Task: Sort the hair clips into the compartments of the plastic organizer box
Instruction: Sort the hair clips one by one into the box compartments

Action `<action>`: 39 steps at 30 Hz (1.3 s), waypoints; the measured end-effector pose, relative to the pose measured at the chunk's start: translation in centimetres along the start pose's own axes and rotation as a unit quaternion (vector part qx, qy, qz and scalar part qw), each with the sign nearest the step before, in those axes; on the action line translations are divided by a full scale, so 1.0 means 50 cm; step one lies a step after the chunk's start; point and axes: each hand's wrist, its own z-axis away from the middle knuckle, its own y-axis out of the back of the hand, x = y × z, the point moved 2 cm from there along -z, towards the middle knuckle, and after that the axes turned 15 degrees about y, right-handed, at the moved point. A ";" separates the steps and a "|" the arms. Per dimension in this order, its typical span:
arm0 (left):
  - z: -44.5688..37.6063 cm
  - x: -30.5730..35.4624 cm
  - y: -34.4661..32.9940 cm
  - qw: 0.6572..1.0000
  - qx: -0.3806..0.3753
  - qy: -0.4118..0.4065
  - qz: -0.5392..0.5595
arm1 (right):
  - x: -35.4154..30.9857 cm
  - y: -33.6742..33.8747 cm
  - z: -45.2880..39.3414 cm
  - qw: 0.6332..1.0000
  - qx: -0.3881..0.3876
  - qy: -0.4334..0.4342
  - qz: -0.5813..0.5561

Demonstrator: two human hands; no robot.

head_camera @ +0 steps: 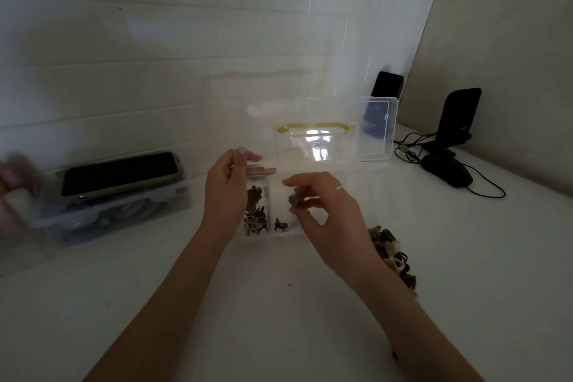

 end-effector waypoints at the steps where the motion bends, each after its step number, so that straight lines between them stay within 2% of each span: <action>1: -0.001 -0.002 0.000 1.000 -0.001 0.002 -0.001 | -0.002 -0.008 0.000 0.999 -0.025 0.015 0.038; 4: -0.002 -0.004 0.000 1.000 0.000 0.010 0.000 | 0.004 -0.019 0.003 0.993 -0.066 0.027 0.100; 11: -0.005 -0.004 -0.001 1.000 -0.005 0.012 0.006 | 0.035 0.083 0.004 0.989 0.067 -0.069 0.112; 15: -0.003 -0.003 0.001 1.000 -0.008 0.009 0.007 | 0.066 0.131 0.024 0.973 0.019 -0.147 0.179; 19: -0.001 0.000 -0.002 1.000 -0.005 0.006 0.011 | 0.080 0.185 0.047 0.956 0.047 -0.198 0.213; 23: 0.000 -0.003 -0.002 1.000 0.002 0.000 0.016 | 0.094 0.198 0.061 0.956 -0.055 -0.221 0.186; 26: 0.006 0.000 -0.002 0.999 0.009 -0.003 0.031 | 0.077 0.177 0.059 0.966 -0.108 -0.179 0.152; 29: 0.004 -0.002 -0.001 1.000 0.020 -0.001 0.020 | 0.064 0.151 0.055 0.964 -0.150 -0.123 0.184; 32: 0.000 -0.006 0.001 1.000 0.025 0.001 0.019 | 0.063 0.131 0.058 0.945 -0.192 -0.082 0.251; 39: -0.011 -0.013 0.007 0.999 0.035 0.018 0.027 | 0.065 0.113 0.069 0.908 -0.225 -0.162 0.313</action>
